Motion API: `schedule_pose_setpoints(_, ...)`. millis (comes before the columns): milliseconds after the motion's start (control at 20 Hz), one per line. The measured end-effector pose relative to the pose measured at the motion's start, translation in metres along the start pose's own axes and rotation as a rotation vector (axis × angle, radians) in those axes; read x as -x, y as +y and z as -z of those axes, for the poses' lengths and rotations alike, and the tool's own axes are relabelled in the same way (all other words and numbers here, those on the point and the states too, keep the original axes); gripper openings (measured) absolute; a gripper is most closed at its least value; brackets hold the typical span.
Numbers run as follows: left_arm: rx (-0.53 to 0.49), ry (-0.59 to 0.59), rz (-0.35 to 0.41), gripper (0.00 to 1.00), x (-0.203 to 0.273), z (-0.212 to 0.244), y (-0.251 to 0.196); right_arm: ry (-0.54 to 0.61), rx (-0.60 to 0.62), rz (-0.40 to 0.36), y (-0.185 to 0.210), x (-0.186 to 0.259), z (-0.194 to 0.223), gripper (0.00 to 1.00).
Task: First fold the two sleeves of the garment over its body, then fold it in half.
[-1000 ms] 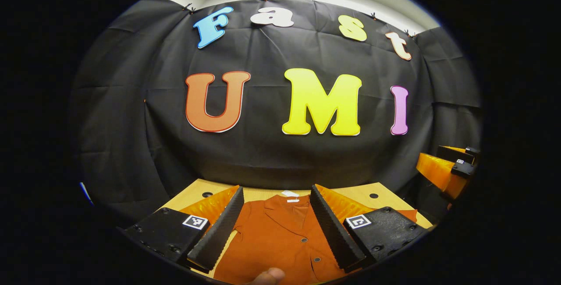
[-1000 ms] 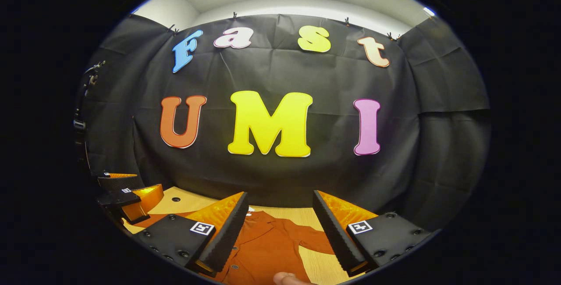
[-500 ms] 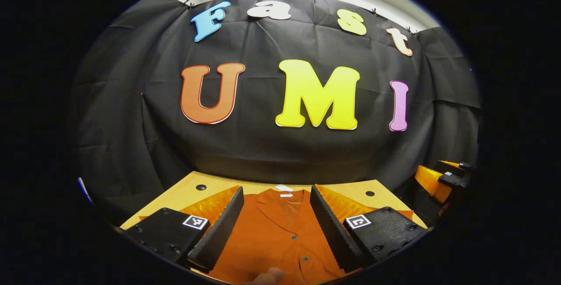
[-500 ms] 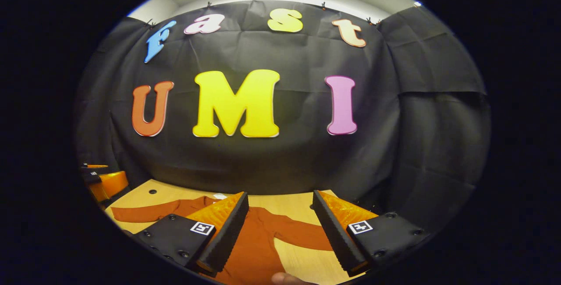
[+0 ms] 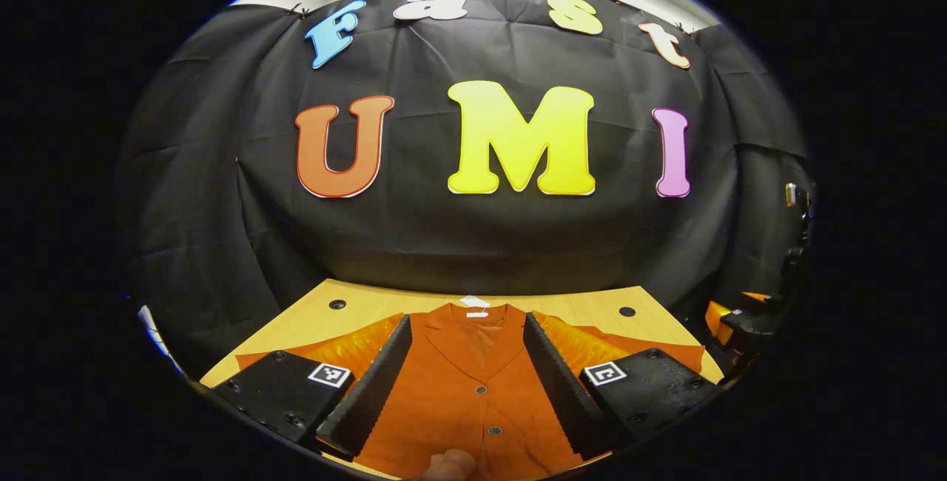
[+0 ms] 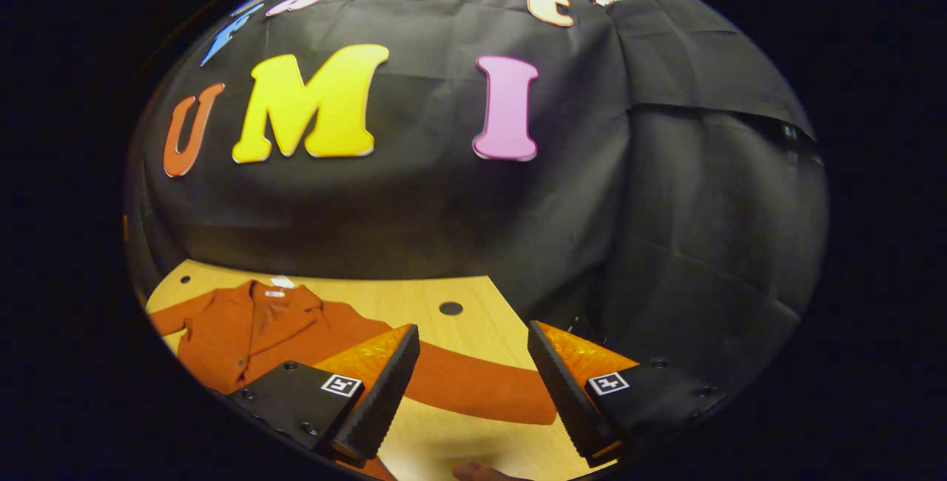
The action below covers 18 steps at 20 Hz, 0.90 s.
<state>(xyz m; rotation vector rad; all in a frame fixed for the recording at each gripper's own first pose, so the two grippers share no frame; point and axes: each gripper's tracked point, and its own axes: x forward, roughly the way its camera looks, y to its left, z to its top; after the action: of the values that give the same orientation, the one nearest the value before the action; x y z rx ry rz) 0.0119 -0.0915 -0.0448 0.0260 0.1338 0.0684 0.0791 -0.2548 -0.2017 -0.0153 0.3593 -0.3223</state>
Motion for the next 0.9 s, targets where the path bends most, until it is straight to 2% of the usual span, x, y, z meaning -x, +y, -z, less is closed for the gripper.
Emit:
schedule_pose_setpoints(150, 0.002, -0.002, -0.039, 0.98, 0.004, 0.004, -0.006, 0.153, -0.024, 0.059, -0.041, -0.038, 0.051, 0.95)
schedule_pose_setpoints(400, -0.031, 0.022, -0.052, 0.99, 0.009, 0.008, -0.005, 0.295, -0.072, 0.169, -0.092, -0.081, 0.103, 0.95)
schedule_pose_setpoints(650, -0.027, 0.045, -0.051, 0.98, 0.004, 0.016, -0.002, 0.406, -0.071, 0.223, -0.101, -0.096, 0.137, 0.95)
schedule_pose_setpoints(900, -0.031, 0.052, -0.053, 0.98, 0.005, 0.020, 0.008, 0.533, -0.144, 0.242, -0.106, -0.104, 0.166, 0.94)
